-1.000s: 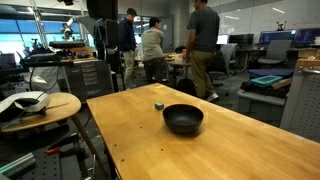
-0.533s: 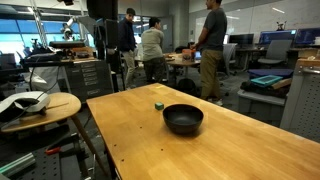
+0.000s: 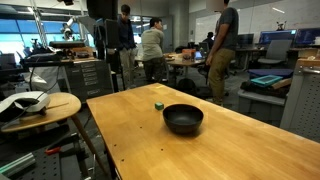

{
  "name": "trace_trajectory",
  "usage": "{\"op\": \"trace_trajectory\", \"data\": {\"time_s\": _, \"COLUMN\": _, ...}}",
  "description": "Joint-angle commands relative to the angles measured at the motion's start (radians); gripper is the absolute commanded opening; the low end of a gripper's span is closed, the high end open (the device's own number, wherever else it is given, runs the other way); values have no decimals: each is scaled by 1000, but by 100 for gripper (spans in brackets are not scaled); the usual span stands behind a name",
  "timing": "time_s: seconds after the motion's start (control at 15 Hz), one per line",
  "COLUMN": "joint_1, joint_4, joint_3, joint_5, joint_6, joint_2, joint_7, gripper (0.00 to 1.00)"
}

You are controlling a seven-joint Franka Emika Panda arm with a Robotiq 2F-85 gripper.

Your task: Pick up the green cube and put it in the black bowl

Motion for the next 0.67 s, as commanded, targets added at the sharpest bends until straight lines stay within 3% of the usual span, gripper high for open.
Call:
{"op": "trace_trajectory", "data": {"time_s": 0.0, "joint_1": 2, "joint_4": 1, "joint_3": -2, "joint_5": -1, "joint_6": -2, "joint_2": 0, "joint_7": 1, "gripper": 100}}
{"op": "trace_trajectory", "data": {"time_s": 0.6, "joint_1": 43, "joint_4": 27, "joint_3": 45, "joint_5": 31, "joint_6": 80, "joint_2": 92, "joint_7": 36, "gripper": 100}}
